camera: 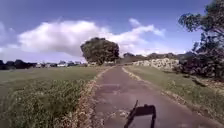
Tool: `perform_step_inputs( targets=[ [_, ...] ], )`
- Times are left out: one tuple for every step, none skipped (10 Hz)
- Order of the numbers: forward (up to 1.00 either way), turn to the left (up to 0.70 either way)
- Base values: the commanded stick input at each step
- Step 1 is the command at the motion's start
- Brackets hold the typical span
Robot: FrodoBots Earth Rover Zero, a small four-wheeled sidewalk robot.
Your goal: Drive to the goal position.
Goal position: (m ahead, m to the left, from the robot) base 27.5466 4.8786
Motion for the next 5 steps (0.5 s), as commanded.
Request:
perform_step_inputs(
  targets=[
    [0.7,0.0],
    [0.7,0.0],
    [0.7,0.0],
    [0.7,0.0],
    [0.7,0.0]
  ],
)
